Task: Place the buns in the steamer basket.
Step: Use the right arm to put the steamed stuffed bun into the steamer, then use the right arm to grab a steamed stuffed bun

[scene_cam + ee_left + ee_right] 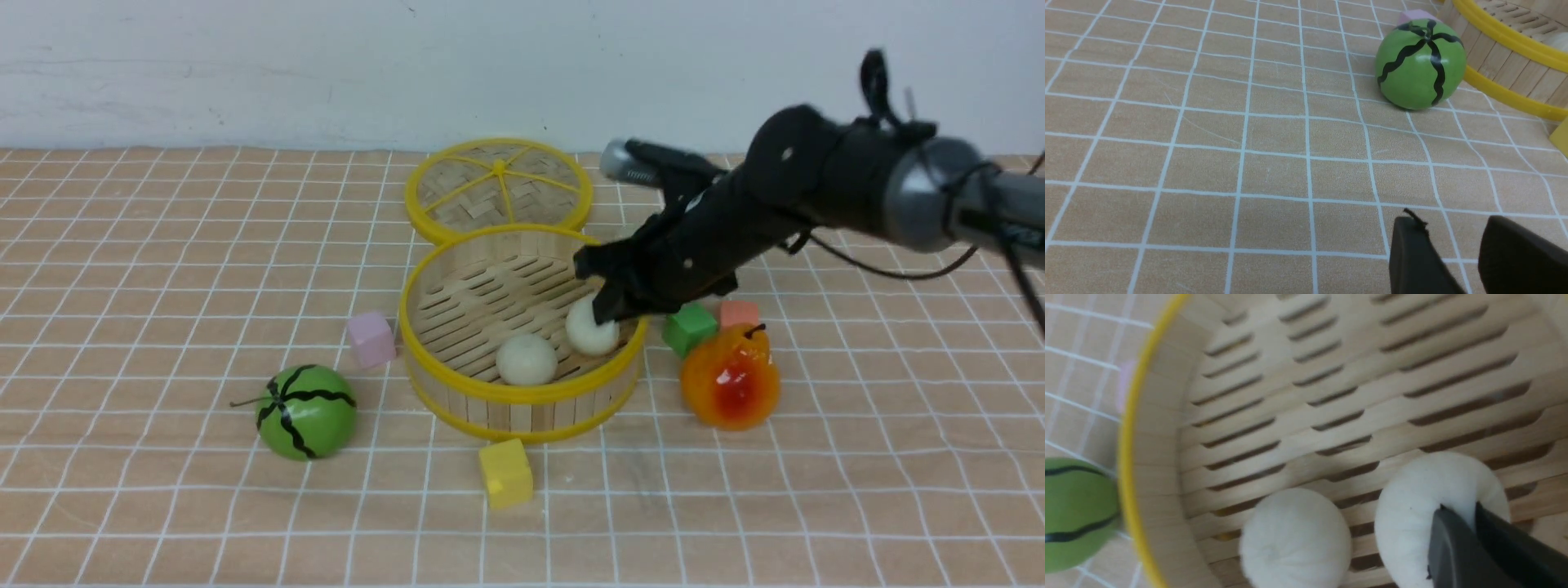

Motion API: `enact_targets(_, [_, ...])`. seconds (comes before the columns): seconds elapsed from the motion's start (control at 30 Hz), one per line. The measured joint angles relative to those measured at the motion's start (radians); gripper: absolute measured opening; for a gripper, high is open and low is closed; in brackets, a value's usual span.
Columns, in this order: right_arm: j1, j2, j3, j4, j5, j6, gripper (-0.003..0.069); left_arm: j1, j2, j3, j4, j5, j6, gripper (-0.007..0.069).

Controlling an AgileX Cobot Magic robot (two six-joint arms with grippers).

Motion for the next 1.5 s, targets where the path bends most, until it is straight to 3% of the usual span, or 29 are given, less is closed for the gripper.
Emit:
enact_targets(0.13, [0.001, 0.023, 0.000, 0.002, -0.030, 0.000, 0.0079, 0.000, 0.000, 0.000, 0.000, 0.000, 0.000, 0.0238])
enact_targets(0.3, [0.001, 0.003, -0.008, 0.001, -0.019, 0.000, 0.0286, 0.000, 0.000, 0.000, 0.000, 0.000, 0.000, 0.0238])
enact_targets(0.4, [0.000, -0.007, -0.054, -0.015, 0.026, -0.012, 0.0370, 0.000, 0.000, 0.000, 0.000, 0.000, 0.000, 0.0238])
enact_targets(0.53, [-0.007, -0.009, -0.196, -0.099, 0.093, -0.015, 0.0429, 0.000, 0.000, 0.000, 0.000, 0.000, 0.000, 0.0238])
enact_targets(0.63, [-0.012, -0.009, -0.257, -0.177, 0.097, -0.009, 0.0431, 0.000, 0.000, 0.000, 0.000, 0.000, 0.000, 0.0238])
enact_targets(0.7, [-0.013, -0.004, -0.309, -0.298, 0.073, 0.017, 0.0419, 0.000, 0.000, 0.000, 0.000, 0.000, 0.000, 0.0238])
enact_targets(0.9, [-0.017, 0.075, -0.330, -0.550, -0.088, 0.223, 0.0348, 0.000, 0.000, 0.000, 0.000, 0.000, 0.000, 0.0238])
enact_targets(1.1, [-0.018, 0.165, -0.330, -0.577, -0.205, 0.352, 0.0283, 0.000, 0.000, 0.000, 0.000, 0.000, 0.000, 0.0238])
enact_targets(1.5, [-0.070, 0.252, -0.331, -0.571, -0.314, 0.576, 0.0270, 0.000, 0.000, 0.000, 0.000, 0.000, 0.000, 0.0238])
